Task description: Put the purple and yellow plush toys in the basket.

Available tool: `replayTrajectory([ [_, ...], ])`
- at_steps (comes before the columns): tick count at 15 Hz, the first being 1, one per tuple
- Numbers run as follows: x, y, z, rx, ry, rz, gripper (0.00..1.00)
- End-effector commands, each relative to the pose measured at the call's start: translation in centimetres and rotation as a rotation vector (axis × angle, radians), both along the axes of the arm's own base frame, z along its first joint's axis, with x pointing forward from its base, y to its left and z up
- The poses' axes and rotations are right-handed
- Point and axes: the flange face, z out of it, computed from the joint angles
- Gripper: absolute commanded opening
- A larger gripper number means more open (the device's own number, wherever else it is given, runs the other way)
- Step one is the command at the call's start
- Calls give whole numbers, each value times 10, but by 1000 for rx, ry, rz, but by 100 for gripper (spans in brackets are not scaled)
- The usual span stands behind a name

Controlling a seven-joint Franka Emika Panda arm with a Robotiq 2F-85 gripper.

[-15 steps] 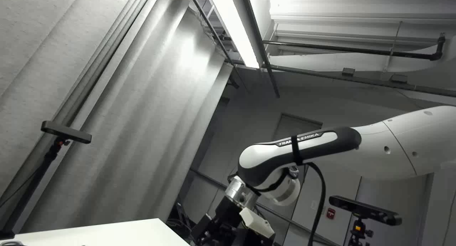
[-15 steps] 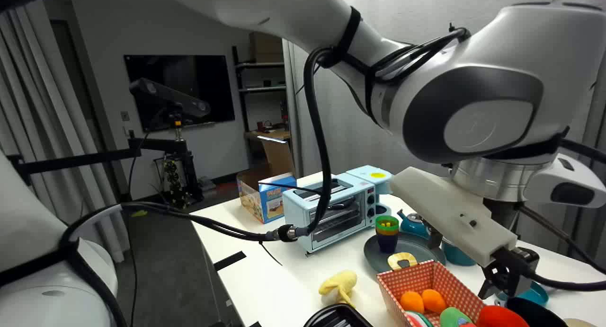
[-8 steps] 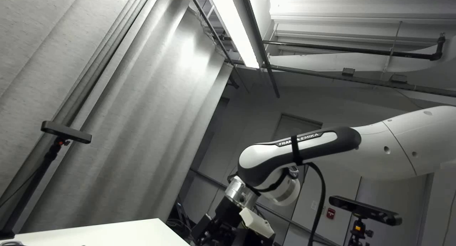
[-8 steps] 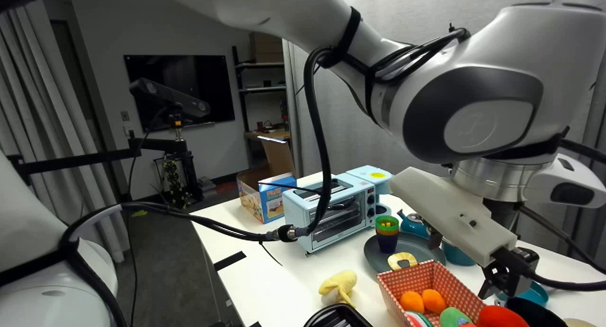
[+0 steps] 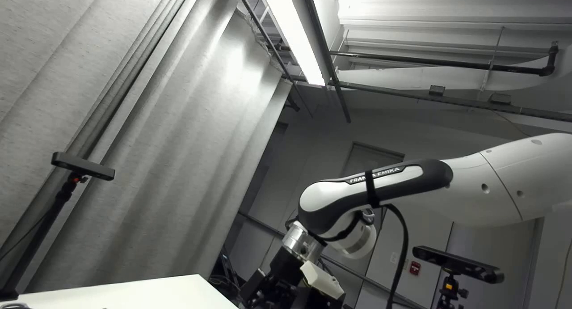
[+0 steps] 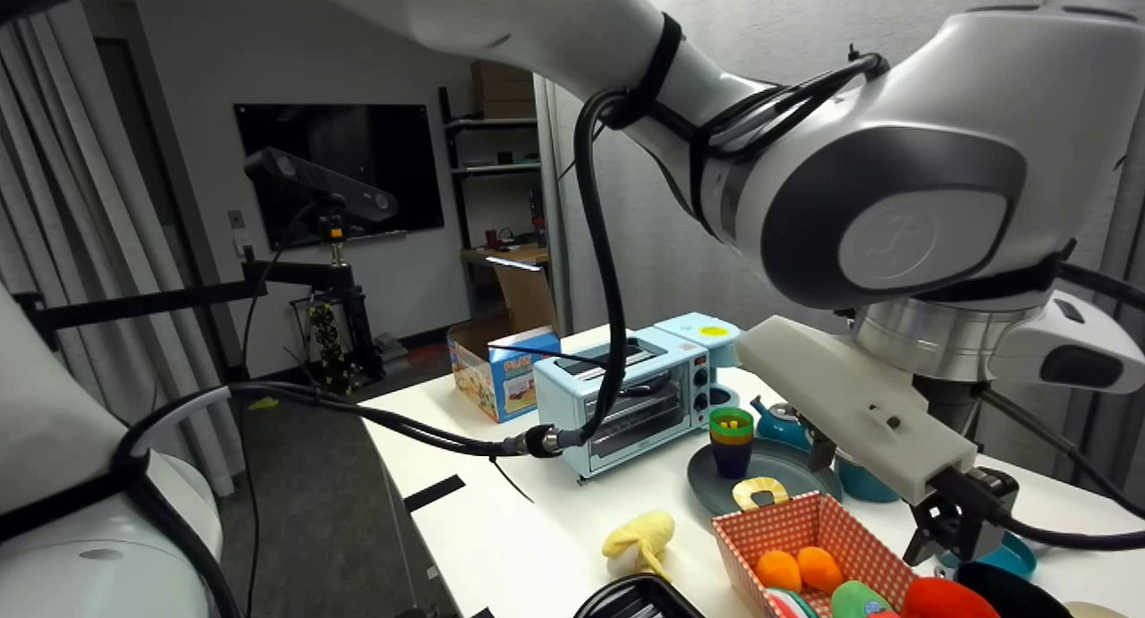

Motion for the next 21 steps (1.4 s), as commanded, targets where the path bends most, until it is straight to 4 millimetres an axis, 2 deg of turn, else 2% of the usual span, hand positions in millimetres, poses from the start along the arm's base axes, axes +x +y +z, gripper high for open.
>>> replayTrajectory([
  [1,0,0,0,0,1,0,100],
  [6,4,-3,-9,-29,5,-8,100],
  [9,4,-11,-22,-67,16,-29,100],
  [16,-4,-43,-71,-155,58,-122,100],
  [21,-19,-58,-112,-195,131,-205,100],
])
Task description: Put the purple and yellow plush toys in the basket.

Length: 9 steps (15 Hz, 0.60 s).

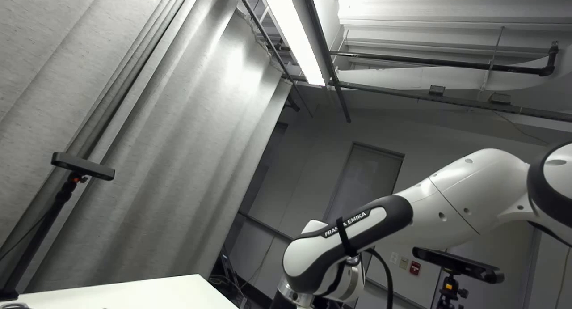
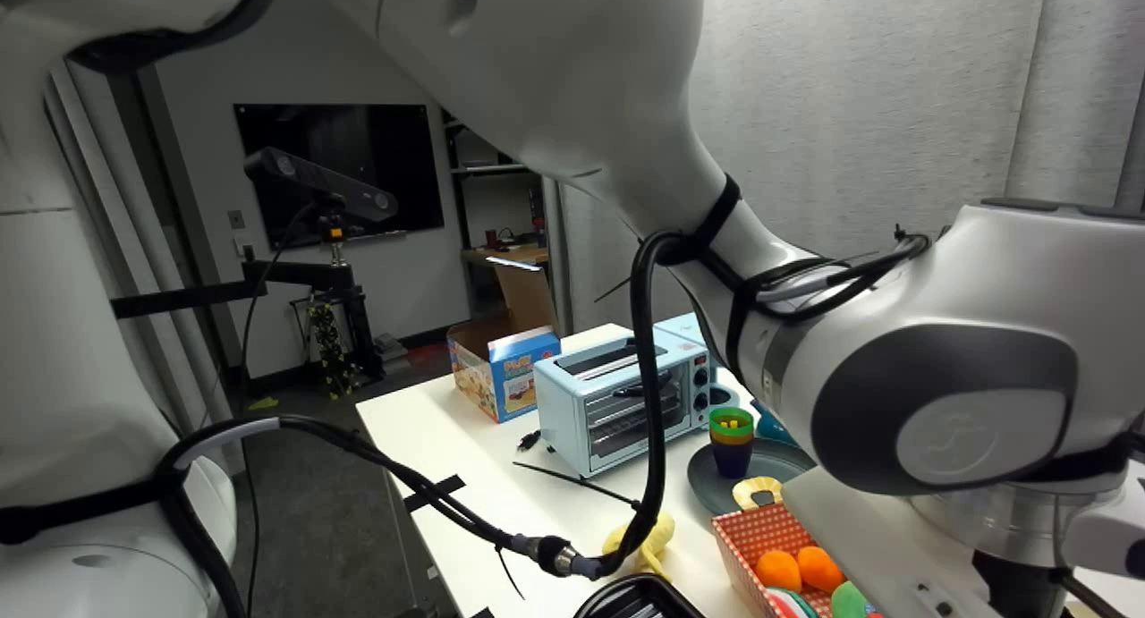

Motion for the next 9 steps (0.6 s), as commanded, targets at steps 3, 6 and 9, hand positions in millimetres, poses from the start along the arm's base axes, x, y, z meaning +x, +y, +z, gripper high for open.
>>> replayTrajectory([
  [3,-17,-12,-43,-43,73,-100,100],
  [6,-25,-10,-61,-43,121,-123,100],
  [9,-32,-4,-77,-24,160,-133,100],
])
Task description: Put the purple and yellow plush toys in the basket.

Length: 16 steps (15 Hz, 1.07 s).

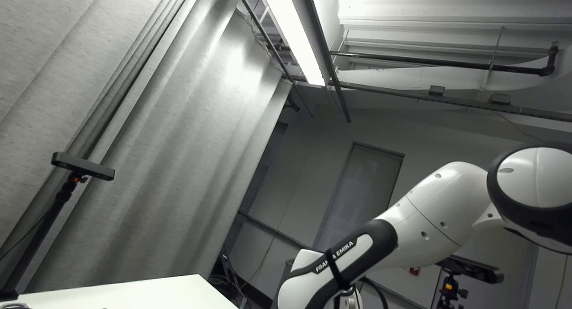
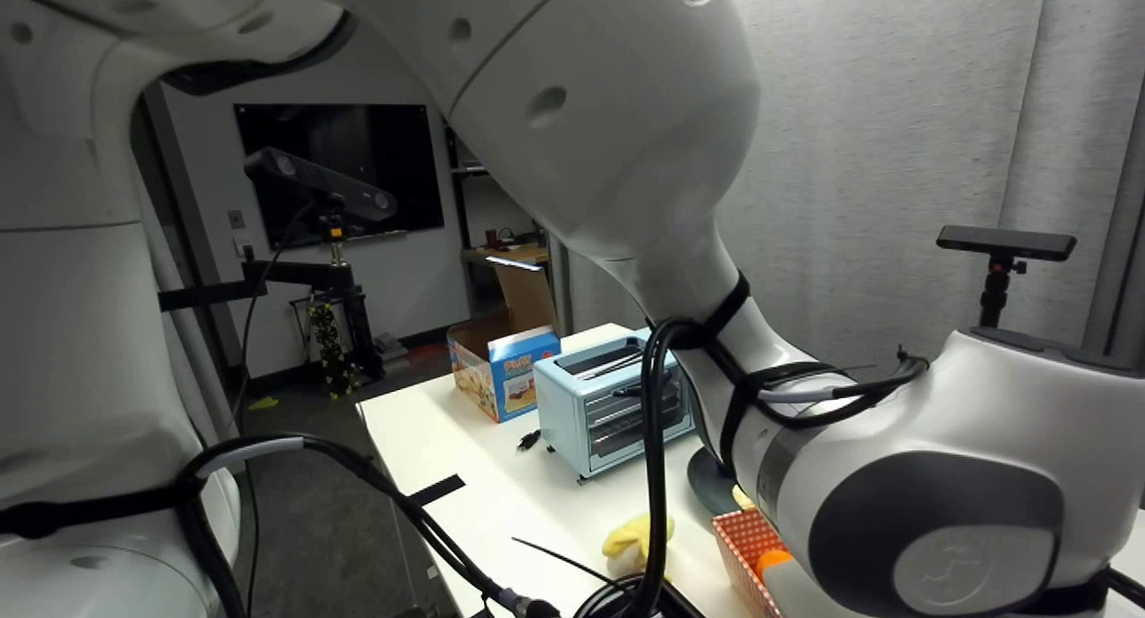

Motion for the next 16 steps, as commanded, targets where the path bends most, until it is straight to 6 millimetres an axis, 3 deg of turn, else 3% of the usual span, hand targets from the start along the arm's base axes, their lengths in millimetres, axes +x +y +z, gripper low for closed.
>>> replayTrajectory([
  [1,-8,3,-16,1,29,-18,100],
  [12,-33,23,-70,82,144,7,100],
  [16,-30,34,-82,118,143,26,100],
])
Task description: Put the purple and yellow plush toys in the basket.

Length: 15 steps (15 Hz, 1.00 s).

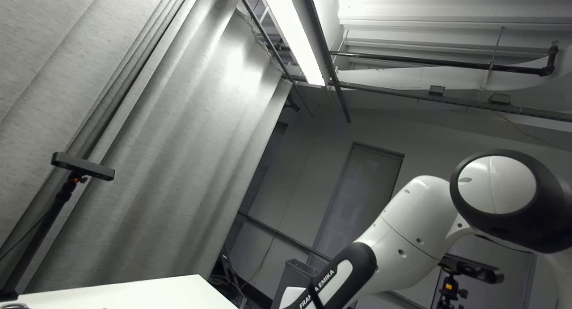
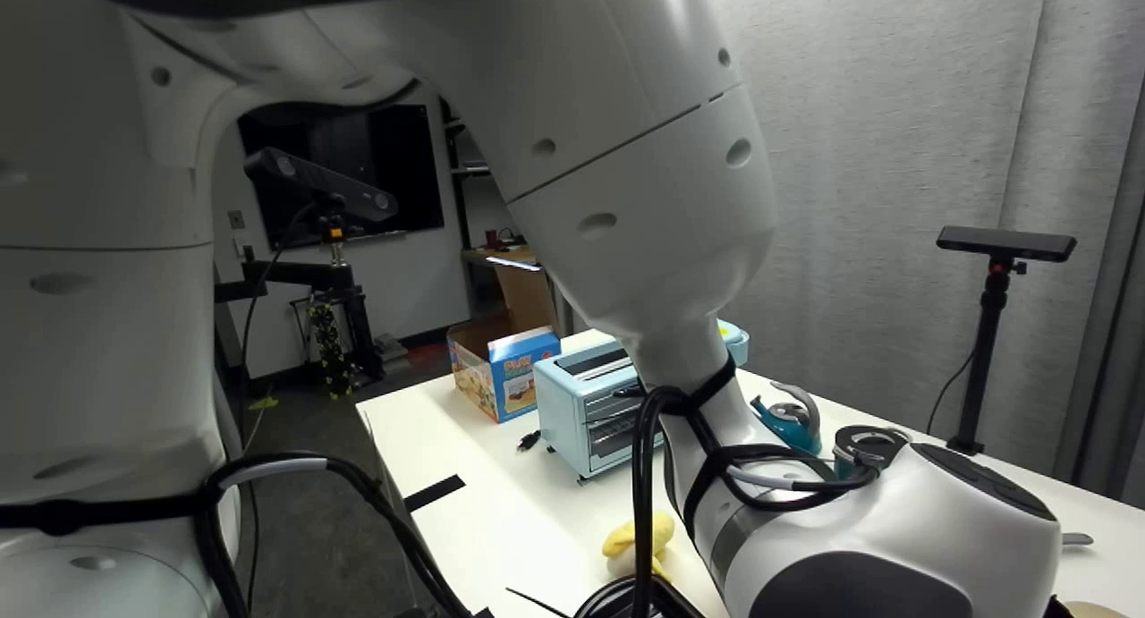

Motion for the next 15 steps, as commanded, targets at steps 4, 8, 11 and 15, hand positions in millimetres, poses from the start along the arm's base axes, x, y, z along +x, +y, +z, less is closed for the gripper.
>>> replayTrajectory([
  [4,13,9,-15,38,-39,31,100],
  [8,22,6,-24,17,-56,52,100],
  [11,23,3,-33,4,-52,54,75],
  [15,24,2,-37,-11,-55,56,53],
])
